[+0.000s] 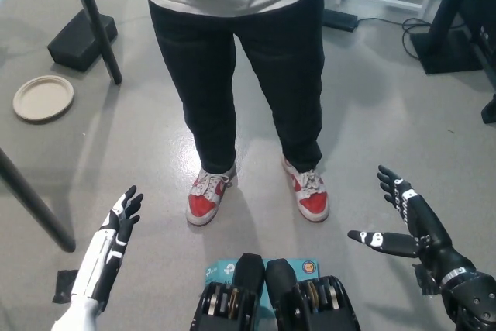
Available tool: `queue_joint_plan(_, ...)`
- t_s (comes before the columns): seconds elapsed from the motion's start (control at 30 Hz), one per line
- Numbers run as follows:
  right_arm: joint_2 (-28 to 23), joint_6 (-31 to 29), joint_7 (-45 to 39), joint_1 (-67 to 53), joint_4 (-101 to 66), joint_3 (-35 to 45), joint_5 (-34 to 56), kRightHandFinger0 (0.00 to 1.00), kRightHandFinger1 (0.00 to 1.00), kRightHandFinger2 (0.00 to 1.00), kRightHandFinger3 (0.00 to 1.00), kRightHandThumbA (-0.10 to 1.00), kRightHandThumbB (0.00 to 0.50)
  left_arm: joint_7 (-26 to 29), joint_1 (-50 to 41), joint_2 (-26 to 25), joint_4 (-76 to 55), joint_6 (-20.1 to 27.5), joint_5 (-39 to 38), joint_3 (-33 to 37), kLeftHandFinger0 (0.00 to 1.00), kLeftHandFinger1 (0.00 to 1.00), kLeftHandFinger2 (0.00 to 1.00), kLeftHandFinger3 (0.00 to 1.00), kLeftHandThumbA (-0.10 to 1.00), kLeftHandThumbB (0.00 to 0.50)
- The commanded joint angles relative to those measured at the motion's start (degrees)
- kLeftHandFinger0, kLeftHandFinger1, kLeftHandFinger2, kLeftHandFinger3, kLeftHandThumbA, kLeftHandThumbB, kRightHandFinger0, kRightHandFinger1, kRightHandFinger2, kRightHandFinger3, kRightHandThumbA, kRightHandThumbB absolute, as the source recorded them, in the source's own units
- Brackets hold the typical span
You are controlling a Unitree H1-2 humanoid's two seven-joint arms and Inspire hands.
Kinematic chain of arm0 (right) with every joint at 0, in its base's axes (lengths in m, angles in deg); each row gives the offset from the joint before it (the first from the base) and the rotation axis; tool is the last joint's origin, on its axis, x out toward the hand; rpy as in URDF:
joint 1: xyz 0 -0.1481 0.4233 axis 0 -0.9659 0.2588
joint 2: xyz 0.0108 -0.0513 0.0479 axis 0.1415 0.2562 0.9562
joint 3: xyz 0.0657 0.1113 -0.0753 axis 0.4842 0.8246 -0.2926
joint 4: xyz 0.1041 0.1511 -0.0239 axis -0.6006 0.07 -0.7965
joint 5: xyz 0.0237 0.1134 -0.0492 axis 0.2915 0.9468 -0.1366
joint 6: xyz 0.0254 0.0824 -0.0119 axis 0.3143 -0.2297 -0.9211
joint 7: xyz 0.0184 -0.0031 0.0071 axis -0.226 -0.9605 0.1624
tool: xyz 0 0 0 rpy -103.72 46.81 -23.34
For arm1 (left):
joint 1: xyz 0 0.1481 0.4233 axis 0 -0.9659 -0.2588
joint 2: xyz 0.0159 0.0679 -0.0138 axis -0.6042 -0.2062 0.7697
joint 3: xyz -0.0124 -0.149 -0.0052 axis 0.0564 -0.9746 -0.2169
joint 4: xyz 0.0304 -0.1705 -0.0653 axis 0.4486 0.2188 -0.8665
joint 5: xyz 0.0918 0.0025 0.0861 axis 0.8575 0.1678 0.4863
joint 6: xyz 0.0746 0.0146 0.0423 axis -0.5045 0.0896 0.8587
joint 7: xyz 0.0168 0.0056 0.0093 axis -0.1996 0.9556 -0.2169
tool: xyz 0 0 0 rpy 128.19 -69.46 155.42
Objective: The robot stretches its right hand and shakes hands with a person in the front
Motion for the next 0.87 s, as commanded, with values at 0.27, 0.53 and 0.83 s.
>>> queue_joint_plan(0.27, -1.06, -1.96, -1.60, 1.80, -0.40, -0.76, 0.52, 1.00, 1.00, 1.00, 1.00, 1.00, 0.355, 0.41, 1.09, -0.95, -0.48, 1.16, 0.40, -0.15, 1.00, 1.00, 1.00, 1.00, 1.00, 0.112)
queue_joint_plan(0.53, -1.49, -2.06, -1.73, 2.13, -0.49, -0.98, 0.23, 1.00, 1.00, 1.00, 1.00, 1.00, 0.354, 0.75, 1.49, -0.97, -0.65, 0.83, 1.00, -0.23, 1.00, 1.00, 1.00, 1.00, 1.00, 0.106)
queue_joint_plan(0.83, -1.46, -2.38, -1.86, 2.45, -0.37, -0.97, 0.63, 1.00, 1.00, 1.00, 1.00, 1.00, 0.370, 0.41, 1.67, -1.01, -0.95, -0.11, 0.73, -0.37, 1.00, 1.00, 1.00, 1.00, 1.00, 0.104)
